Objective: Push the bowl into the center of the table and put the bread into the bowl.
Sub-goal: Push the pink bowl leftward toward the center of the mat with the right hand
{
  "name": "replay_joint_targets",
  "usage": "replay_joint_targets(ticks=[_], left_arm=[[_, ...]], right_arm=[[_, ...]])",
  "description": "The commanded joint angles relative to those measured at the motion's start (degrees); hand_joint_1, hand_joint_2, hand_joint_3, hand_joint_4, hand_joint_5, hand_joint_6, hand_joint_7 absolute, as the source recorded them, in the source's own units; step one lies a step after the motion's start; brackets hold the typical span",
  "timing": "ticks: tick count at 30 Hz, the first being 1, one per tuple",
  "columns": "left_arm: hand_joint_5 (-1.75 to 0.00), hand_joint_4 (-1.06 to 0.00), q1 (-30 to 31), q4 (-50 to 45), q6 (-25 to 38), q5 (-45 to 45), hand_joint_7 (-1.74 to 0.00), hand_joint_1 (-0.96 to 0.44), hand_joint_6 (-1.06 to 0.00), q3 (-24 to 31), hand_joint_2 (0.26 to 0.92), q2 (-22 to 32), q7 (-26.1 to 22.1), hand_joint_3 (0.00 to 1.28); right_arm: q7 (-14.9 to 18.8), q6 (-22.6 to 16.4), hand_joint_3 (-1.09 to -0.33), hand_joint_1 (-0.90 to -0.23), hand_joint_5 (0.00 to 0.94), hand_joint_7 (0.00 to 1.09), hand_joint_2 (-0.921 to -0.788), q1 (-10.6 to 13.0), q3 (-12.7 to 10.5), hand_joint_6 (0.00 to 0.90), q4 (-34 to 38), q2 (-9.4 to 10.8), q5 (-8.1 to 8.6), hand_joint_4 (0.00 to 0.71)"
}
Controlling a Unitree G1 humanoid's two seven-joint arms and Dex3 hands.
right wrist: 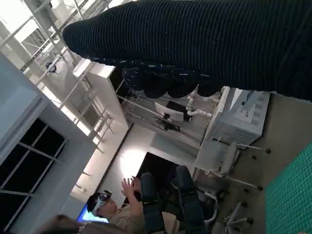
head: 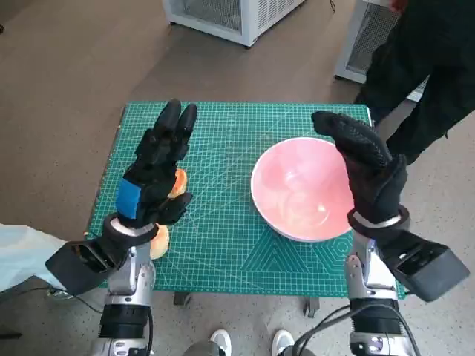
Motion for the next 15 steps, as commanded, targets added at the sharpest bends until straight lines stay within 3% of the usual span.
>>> replay_joint_targets(ticks=[1,15], left_arm=[[0.0,-0.07,-0.6,0.1,-0.5,0.1,-0.03,-0.68,-0.15,0.2,0.921,0.5,-0.1,0.31],[0.0,-0.07,-0.3,-0.3,-0.4,0.6,-0.03,-0.68,-0.16,0.3,0.921,0.9,0.2,0.31]], right_arm=[[0.5,-0.1,-0.806,-0.746,0.003,0.57,-0.921,0.3,-0.1,0.009,1.1,0.1,-0.06,0.187],[0.1,-0.2,-0.806,-0.745,0.003,0.57,-0.921,0.1,-0.3,0.011,1.3,0.1,-0.1,0.188]])
